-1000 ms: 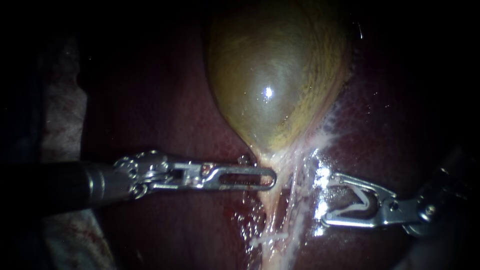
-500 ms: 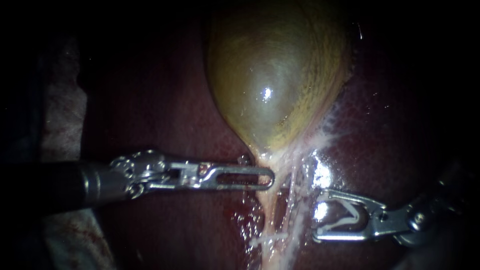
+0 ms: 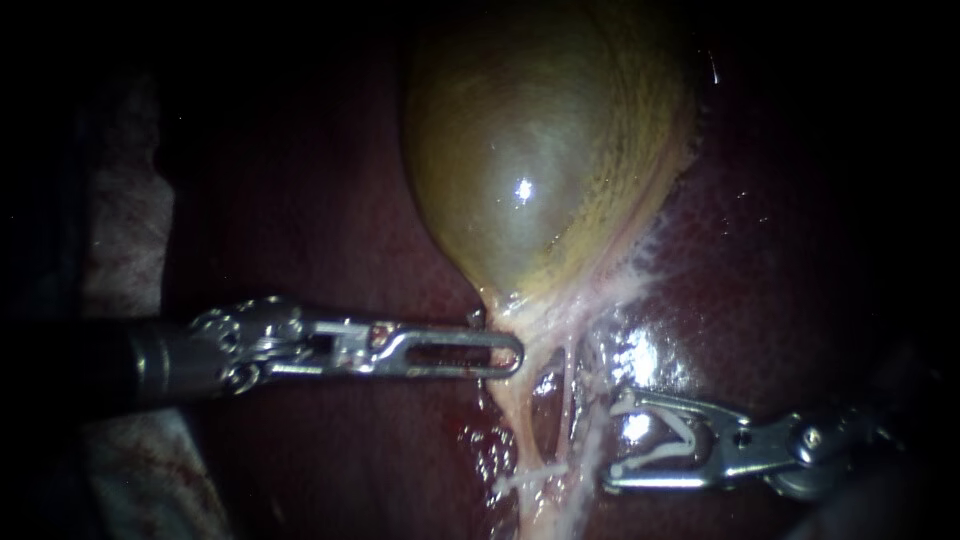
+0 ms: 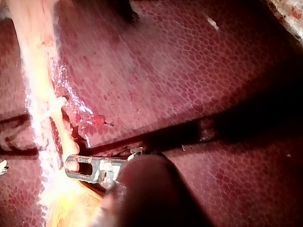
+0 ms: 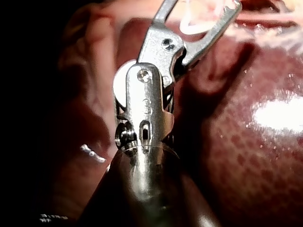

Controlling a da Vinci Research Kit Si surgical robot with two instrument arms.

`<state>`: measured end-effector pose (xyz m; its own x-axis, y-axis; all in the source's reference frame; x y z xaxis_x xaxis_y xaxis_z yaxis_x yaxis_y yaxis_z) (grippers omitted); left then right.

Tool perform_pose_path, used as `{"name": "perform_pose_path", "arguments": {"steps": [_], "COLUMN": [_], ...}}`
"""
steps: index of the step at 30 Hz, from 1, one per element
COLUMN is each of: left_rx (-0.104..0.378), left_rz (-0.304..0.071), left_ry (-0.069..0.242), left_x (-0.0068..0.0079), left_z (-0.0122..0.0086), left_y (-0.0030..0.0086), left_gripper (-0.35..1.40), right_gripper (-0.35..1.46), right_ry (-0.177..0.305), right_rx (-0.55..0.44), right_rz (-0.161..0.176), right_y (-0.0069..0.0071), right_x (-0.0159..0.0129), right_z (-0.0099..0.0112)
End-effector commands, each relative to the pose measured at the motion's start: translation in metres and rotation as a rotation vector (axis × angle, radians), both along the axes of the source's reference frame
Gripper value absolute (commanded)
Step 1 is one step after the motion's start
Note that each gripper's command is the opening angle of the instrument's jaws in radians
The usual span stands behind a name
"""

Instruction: Clipping second clip left tube

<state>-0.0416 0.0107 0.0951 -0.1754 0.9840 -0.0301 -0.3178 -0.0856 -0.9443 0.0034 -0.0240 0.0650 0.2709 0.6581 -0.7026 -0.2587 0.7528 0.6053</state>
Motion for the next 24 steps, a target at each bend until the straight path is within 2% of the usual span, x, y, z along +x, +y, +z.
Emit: {"name": "perform_pose_path", "arguments": {"steps": [1, 6, 13, 19, 24], "left_rx": [0.000, -0.005, -0.003, -0.002, -0.001], "left_rz": [0.002, 0.006, 0.005, 0.005, 0.005], "left_ry": [0.004, 0.006, 0.006, 0.006, 0.006], "left_x": [0.0000, -0.0001, -0.0001, -0.0001, -0.0001], "left_z": [-0.0001, -0.0004, -0.0006, -0.0009, -0.0010], "left_y": [-0.0001, -0.0002, -0.0002, -0.0002, -0.0001], "left_gripper": [-0.35, -0.35, -0.35, -0.35, -0.35], "right_gripper": [0.60, 0.60, 0.57, 0.54, 0.54], "right_ry": [-0.008, -0.010, 0.011, 0.031, 0.010], "right_rx": [0.012, 0.064, 0.120, 0.155, 0.176], "right_rz": [-0.005, 0.011, 0.007, -0.028, -0.065], "right_y": [0.0001, 0.0005, 0.0003, -0.0004, -0.0010], "right_x": [0.0001, 0.0012, 0.0028, 0.0038, 0.0047], "right_z": [0.0001, 0.0007, 0.0018, 0.0037, 0.0058]}}
